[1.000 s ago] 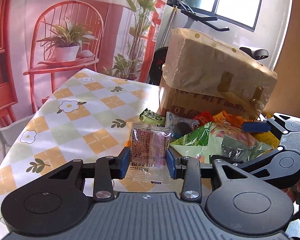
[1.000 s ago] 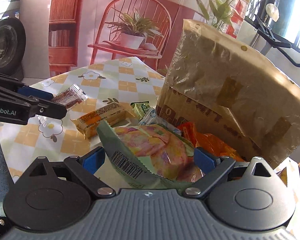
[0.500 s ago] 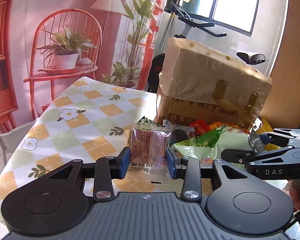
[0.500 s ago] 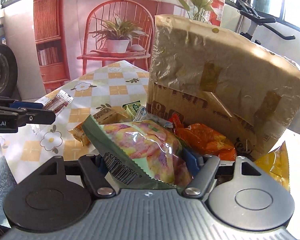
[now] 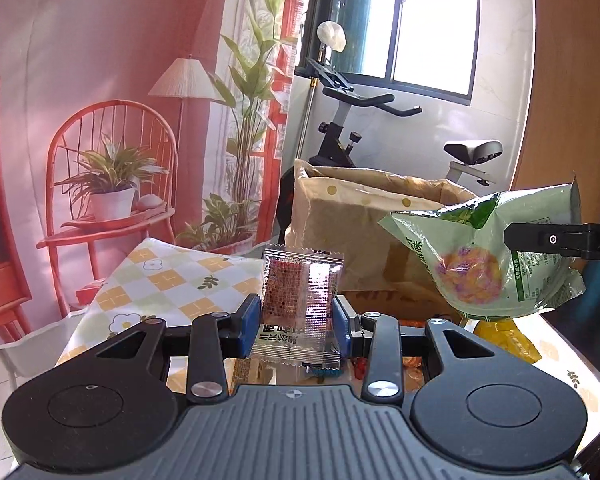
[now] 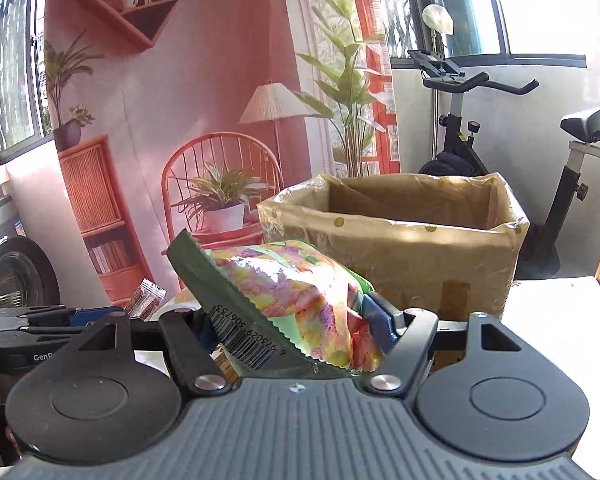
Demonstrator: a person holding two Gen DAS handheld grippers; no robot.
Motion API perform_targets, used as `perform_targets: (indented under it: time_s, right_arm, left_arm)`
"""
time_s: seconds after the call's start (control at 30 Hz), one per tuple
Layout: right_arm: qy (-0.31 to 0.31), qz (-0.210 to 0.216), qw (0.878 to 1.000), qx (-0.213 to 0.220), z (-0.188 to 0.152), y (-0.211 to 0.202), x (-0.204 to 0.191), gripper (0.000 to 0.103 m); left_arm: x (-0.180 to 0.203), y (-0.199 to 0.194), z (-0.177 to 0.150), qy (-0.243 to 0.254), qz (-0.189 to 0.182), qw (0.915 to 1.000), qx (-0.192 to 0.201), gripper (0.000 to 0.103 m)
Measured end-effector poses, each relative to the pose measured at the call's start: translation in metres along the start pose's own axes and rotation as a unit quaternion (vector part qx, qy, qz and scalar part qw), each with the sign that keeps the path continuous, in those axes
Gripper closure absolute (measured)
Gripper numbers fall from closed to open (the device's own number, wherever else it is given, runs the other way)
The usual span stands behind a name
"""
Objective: Organize snacks
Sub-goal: 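Carry both snacks over the box and release them inside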
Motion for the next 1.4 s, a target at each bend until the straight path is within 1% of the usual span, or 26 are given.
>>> perform_targets:
  time_s: [0.13,0.27,0.4,0.5,0.57,0.7,0.83,1.03,1.23,1.33,1.37,1.4]
  right_arm:
    - [0.007,-0.011,0.999,0.033,0.033,-0.017,0.017,0.031]
    - [0.005,-0.040,0.997,0.062,0.061,-0.023,0.036,0.031]
    - [0.008,-0.064,0.994,0.083,0.085,-0.010,0.056,0.031]
    - [0.007,-0.075,0.994,0.085,0.100,0.004,0.069,0.031]
    - [0.005,-0.080,0.993,0.083,0.110,0.016,0.077,0.031]
    - [0.013,-0.074,0.994,0.074,0.124,0.042,0.092,0.031]
    - [0.033,-0.065,0.996,0.051,0.129,0.074,0.110,0.031]
    - [0.082,-0.057,0.995,0.008,0.121,0.115,0.142,0.031]
    - [0.105,-0.066,0.992,-0.029,0.111,0.142,0.159,0.030]
    - [0.098,-0.075,0.992,-0.041,0.110,0.151,0.158,0.028]
    - [0.095,-0.080,0.991,-0.041,0.110,0.152,0.158,0.028]
    - [0.092,-0.083,0.992,-0.038,0.110,0.152,0.158,0.026]
  left_arm:
    - [0.017,-0.001,0.036,0.021,0.000,0.9994,0.028,0.062]
    - [0.033,0.011,0.069,0.035,-0.007,0.9988,0.035,0.062]
    - [0.046,0.029,0.097,0.052,-0.004,0.9979,0.038,0.062]
    - [0.051,0.045,0.117,0.054,-0.009,0.9979,0.036,0.062]
    - [0.053,0.056,0.129,0.051,-0.014,0.9981,0.033,0.062]
    - [0.060,0.086,0.154,0.056,-0.021,0.9979,0.025,0.062]
    - [0.065,0.120,0.169,0.062,-0.028,0.9977,0.007,0.062]
    - [0.068,0.175,0.177,0.065,-0.030,0.9968,-0.033,0.062]
    - [0.068,0.213,0.179,0.066,-0.029,0.9954,-0.062,0.061]
    - [0.066,0.222,0.178,0.064,-0.032,0.9950,-0.071,0.053]
    - [0.064,0.224,0.178,0.060,-0.030,0.9951,-0.072,0.044]
    - [0.062,0.224,0.177,0.057,-0.029,0.9954,-0.072,0.037]
Point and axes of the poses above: each gripper's, at about its wrist camera, not at the fingertips, and y roughly the way its jaws point, x to its right, z to its top, the point moved 7 cm from there along y, roughly the way its jaws point, and after that the axes turned 12 degrees about -x, right-handed, at the moved point
